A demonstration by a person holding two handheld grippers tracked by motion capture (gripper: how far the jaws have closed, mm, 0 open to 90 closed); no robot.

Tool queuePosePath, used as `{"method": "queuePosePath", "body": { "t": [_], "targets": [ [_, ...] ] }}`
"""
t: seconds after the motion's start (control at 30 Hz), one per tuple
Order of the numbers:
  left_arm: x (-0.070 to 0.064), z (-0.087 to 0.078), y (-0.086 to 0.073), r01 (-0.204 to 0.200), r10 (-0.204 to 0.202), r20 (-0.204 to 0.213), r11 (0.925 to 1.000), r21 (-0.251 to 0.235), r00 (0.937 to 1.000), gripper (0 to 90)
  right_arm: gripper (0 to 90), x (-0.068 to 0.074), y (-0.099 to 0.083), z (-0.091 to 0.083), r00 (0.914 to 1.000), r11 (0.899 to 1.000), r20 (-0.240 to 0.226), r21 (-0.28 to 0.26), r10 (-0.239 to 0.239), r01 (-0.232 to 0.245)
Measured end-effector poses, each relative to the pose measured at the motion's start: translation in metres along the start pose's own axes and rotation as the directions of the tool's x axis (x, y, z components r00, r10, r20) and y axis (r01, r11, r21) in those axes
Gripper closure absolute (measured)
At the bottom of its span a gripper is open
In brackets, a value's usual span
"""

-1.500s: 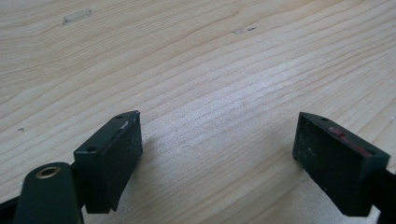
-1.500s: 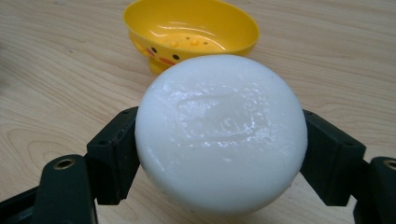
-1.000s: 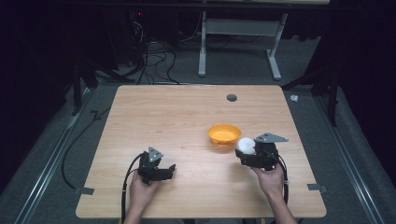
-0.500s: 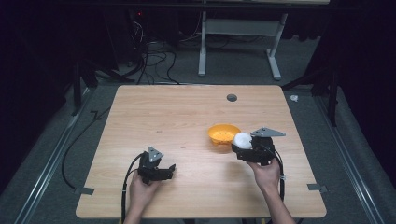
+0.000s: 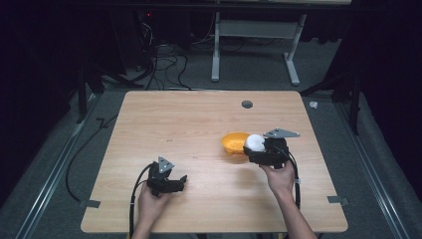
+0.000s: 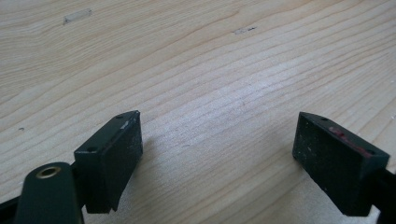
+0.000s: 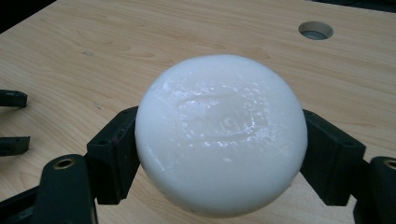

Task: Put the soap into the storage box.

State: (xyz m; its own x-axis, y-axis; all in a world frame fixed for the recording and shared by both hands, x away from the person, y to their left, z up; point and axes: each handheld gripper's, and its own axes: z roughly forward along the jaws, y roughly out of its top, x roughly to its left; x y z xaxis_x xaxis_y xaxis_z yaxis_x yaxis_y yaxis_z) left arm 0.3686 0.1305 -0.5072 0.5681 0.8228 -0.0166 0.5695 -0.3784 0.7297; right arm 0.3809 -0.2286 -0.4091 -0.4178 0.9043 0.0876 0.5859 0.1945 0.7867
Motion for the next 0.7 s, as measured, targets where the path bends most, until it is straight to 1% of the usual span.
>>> {"method": "queuePosePath", "body": {
  "t": [0.37, 0.47, 0.53, 0.63, 0.7],
  "targets": [
    [0.0, 0.0, 0.0, 0.0, 0.0, 0.001, 1.0, 0.0, 1.0, 16.4, 23.7, 0.002, 0.012, 0.015, 0.9996, 0.999, 0.005, 0.035, -0.029, 0.028],
    [0.0, 0.0, 0.0, -0.001, 0.001, 0.002, 1.0, 0.0, 1.0, 16.4, 23.7, 0.003, 0.016, 0.02, 0.9995, 0.999, 0.008, 0.04, -0.029, 0.029],
    [0.0, 0.0, 0.0, 0.0, 0.0, 0.002, 1.0, 0.0, 1.0, 16.4, 23.7, 0.003, 0.017, 0.024, 0.9996, 0.999, 0.004, 0.047, -0.027, 0.026],
    [0.0, 0.0, 0.0, -0.001, 0.001, 0.002, 1.0, 0.0, 1.0, 16.4, 23.7, 0.006, 0.02, 0.032, 0.9992, 0.997, 0.008, 0.064, -0.038, 0.038],
    [0.0, 0.0, 0.0, 0.0, 0.0, 0.002, 1.0, 0.0, 1.0, 16.4, 23.7, 0.006, 0.022, 0.036, 0.9992, 0.997, 0.003, 0.068, -0.04, 0.04]
  ]
}}
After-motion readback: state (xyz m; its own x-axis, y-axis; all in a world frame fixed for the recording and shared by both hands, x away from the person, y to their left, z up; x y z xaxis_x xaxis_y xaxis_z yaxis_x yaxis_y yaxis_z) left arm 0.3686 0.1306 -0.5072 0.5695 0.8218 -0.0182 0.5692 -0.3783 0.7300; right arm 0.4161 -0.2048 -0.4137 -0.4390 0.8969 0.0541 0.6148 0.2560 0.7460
